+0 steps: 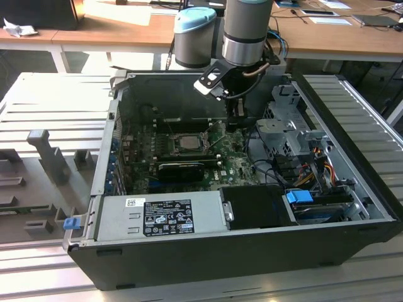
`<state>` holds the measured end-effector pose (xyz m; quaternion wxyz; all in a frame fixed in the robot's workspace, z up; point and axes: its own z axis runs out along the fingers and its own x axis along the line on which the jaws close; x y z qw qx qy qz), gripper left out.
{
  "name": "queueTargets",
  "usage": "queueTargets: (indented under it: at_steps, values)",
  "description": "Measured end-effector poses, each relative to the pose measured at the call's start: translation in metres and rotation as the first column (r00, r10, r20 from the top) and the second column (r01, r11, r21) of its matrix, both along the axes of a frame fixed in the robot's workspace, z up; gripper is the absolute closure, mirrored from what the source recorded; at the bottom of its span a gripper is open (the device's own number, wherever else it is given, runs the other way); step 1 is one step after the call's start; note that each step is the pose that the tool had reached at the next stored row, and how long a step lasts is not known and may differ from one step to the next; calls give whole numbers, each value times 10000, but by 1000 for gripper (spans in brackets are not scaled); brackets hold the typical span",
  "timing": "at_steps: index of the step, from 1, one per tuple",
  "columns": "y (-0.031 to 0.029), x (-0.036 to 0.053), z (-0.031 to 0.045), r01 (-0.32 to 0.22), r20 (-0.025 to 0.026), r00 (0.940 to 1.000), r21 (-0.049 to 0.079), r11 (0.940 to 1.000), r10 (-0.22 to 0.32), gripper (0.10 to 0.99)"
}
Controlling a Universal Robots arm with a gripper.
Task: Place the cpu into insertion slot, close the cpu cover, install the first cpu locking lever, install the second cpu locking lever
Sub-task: 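Close the cpu cover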
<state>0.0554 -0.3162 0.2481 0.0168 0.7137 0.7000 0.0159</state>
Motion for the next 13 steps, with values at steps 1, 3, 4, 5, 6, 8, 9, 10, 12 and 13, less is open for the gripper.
queueTargets:
  at_steps: [1,3,4,5,6,8,9,10,12,13]
  values:
    - [0,0,0,-1,-1,10000,-6,10000,1,980]
    - [-1,-22,1,-3,-1,10000,-41,10000,3,980]
    - [-2,-28,0,-2,0,10000,-39,10000,2,980]
    - [-1,-34,0,-1,0,10000,-39,10000,1,980]
    - [-1,-46,0,-2,0,10000,-39,10000,2,980]
    - [-1,-61,0,-1,0,10000,-39,10000,1,980]
    - [-1,-70,0,-1,0,10000,-39,10000,1,980]
    - [-1,-81,0,-1,0,10000,-39,10000,1,980]
    - [-1,-95,-1,-2,0,10000,-39,10000,2,980]
    - [-1,-101,-1,-2,-1,10000,-39,10000,2,980]
